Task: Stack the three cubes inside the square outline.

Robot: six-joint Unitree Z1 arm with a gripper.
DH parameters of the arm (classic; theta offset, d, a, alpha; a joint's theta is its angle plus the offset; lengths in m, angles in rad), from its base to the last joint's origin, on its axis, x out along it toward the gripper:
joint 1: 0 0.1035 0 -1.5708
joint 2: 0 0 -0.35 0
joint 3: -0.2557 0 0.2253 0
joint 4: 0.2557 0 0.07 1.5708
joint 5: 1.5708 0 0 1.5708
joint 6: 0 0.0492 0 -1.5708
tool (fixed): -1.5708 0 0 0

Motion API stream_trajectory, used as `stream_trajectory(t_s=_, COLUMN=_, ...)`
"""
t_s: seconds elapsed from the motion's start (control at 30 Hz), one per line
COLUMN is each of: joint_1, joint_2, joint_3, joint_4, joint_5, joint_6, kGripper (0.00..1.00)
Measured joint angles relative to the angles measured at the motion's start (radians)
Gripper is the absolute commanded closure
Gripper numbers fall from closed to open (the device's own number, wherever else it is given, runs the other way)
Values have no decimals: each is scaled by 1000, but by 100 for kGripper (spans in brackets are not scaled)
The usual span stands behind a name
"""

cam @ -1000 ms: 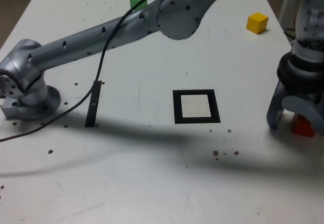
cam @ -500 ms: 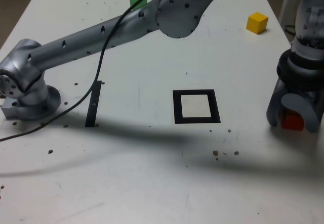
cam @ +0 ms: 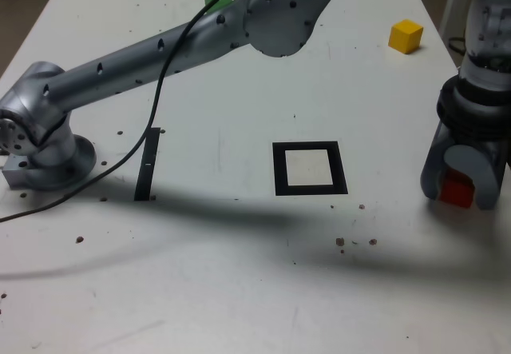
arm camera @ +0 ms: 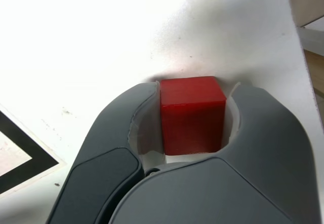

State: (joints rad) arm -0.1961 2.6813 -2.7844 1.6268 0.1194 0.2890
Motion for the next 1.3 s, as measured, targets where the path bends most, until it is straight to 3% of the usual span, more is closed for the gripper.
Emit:
stream_trajectory(t_s=0.13, joint_1=0, joint_2=-36, joint_3=44, joint_4=0, joint_5=0, joint_6=0, kGripper=72)
stream_trajectory(t_s=0.4, joint_1=6, joint_2=-218, joint_3=284, joint_4=0, joint_5=15, joint_6=-7, kGripper=72)
stream_trajectory(t_s=0.87, joint_1=23, joint_2=-547, joint_3=774, joint_4=-9, joint_5=0, joint_6=-188, kGripper=71)
stream_trajectory(t_s=1.1, joint_1=43, joint_2=-719, joint_3=946, joint_4=-75, joint_5=-8, joint_6=-226, kGripper=71)
stream_trajectory(t_s=1.3, joint_1=87, joint_2=-733, joint_3=1049, joint_4=-166, joint_5=-51, joint_6=-211, kGripper=71)
